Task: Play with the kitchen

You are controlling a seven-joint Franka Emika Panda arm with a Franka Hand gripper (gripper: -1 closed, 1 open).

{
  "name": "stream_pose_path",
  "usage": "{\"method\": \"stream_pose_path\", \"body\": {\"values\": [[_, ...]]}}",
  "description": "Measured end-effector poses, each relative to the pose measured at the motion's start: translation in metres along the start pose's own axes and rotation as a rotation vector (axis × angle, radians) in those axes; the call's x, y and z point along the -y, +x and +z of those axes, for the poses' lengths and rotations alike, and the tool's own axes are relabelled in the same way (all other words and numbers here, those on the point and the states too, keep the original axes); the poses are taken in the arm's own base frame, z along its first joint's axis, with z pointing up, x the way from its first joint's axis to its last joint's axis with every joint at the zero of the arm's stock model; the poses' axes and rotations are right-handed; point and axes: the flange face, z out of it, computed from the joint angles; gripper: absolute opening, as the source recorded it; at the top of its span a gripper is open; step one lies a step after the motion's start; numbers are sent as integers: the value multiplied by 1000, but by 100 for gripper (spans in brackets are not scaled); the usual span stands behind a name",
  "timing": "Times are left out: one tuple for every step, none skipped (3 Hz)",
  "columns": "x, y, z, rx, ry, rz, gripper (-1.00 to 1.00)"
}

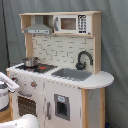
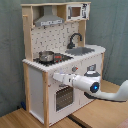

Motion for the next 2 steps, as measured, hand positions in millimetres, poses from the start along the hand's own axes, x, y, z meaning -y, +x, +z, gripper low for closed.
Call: {"method": "stream_pose_path", "body": {"values": [[0, 0, 0, 1, 1, 110, -100], [1, 0, 0, 3, 2, 228, -100]]}}
